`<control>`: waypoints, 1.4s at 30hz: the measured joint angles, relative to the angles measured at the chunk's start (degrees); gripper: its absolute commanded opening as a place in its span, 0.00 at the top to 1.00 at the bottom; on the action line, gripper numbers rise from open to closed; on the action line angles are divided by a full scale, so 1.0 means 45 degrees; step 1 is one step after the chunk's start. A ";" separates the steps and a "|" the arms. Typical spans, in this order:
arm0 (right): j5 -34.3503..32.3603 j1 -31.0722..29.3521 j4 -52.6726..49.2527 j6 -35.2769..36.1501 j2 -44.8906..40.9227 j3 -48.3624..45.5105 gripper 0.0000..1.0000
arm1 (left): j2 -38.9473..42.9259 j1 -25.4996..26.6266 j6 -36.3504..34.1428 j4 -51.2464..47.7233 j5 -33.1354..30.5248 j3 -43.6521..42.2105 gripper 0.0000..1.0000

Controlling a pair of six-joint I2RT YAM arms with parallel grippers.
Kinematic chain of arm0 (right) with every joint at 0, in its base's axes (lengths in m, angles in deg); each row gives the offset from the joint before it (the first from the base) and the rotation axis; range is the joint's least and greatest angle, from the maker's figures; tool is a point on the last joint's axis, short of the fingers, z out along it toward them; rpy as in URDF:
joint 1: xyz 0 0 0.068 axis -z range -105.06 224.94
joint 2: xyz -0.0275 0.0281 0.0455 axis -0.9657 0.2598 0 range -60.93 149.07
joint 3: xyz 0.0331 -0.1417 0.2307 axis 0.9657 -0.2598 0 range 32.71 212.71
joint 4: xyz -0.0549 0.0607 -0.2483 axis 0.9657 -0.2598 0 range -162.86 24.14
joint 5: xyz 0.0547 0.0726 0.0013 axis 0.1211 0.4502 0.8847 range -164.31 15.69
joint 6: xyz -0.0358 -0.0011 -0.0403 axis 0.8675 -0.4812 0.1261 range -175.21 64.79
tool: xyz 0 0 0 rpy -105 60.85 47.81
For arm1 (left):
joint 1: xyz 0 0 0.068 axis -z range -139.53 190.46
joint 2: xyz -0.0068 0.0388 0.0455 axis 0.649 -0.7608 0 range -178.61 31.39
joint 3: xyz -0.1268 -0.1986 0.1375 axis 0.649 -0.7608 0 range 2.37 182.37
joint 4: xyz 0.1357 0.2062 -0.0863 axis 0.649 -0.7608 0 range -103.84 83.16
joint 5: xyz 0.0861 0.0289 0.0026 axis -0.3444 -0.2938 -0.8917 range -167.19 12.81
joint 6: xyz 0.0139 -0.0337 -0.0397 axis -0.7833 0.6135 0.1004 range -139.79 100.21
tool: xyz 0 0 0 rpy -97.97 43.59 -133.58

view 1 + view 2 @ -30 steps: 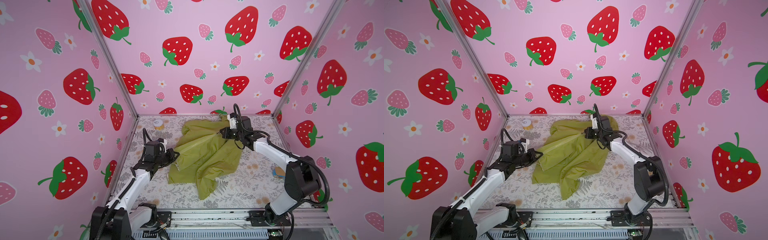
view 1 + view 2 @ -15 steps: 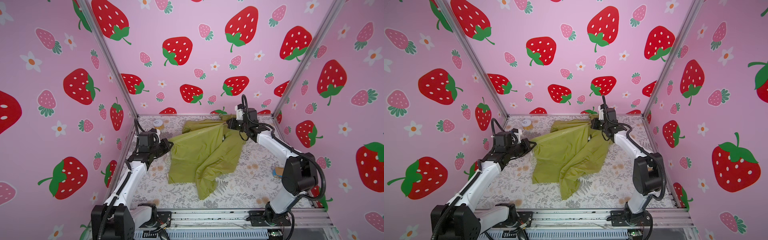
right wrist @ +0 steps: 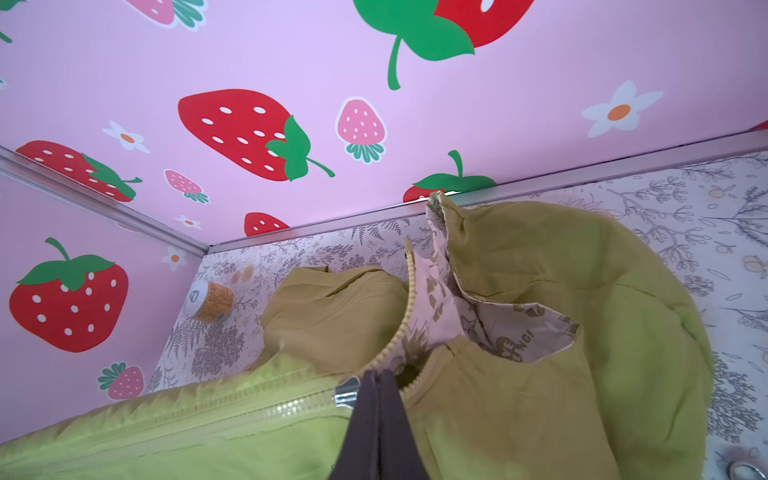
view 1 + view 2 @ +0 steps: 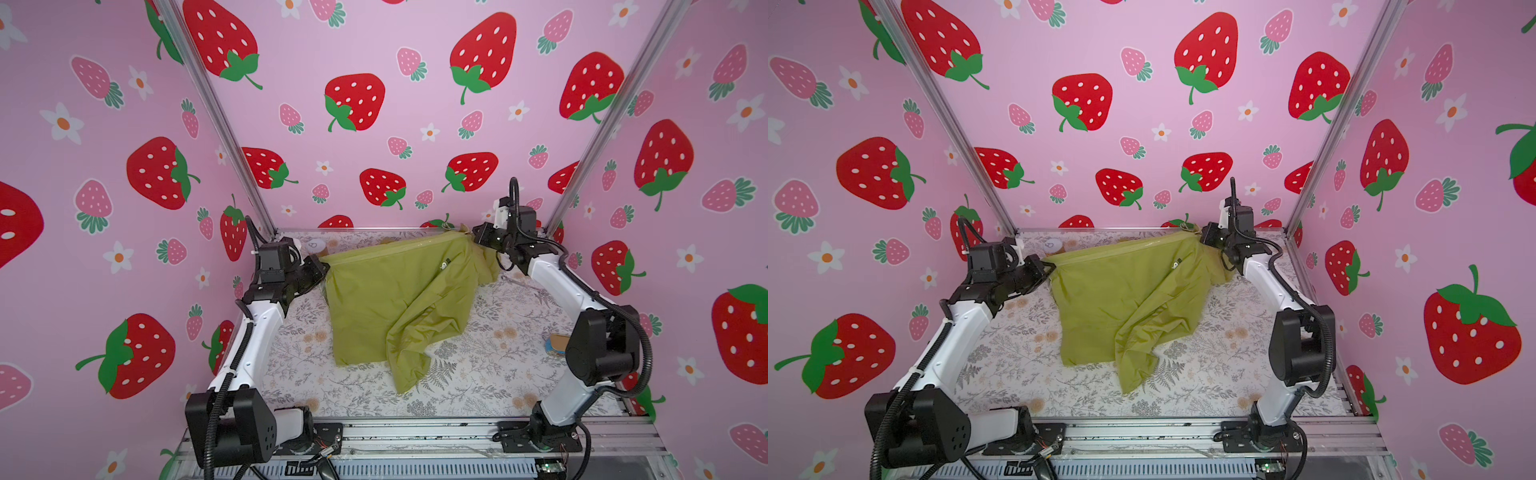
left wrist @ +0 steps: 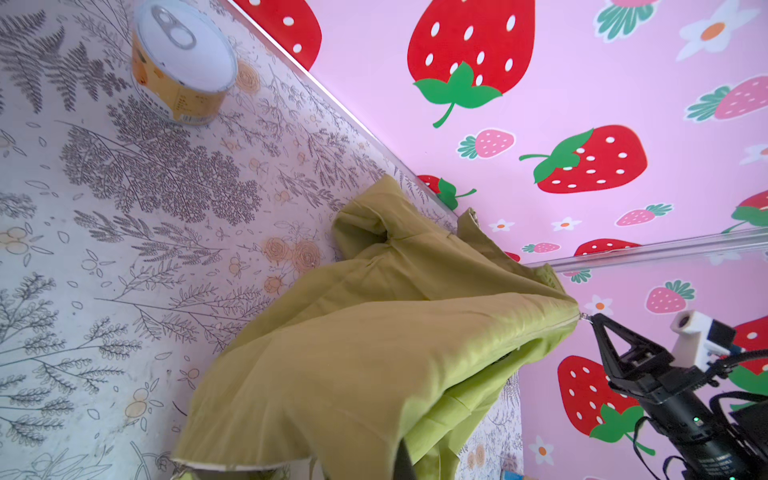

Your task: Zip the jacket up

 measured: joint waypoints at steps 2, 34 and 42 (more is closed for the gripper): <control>0.0019 0.0311 0.0005 -0.0024 0.0000 0.0000 1.00 | -0.0063 -0.0155 0.0000 -0.0010 0.0005 0.0068 1.00; 0.3580 0.2045 0.3308 -0.1642 -0.0831 0.2487 1.00 | -0.2628 -0.0481 0.0787 -0.0568 0.2866 0.7995 1.00; 0.3570 0.2093 0.3915 -0.1549 -0.4167 -0.3026 1.00 | 0.0724 -0.0199 0.0675 -0.0277 0.2778 0.1904 1.00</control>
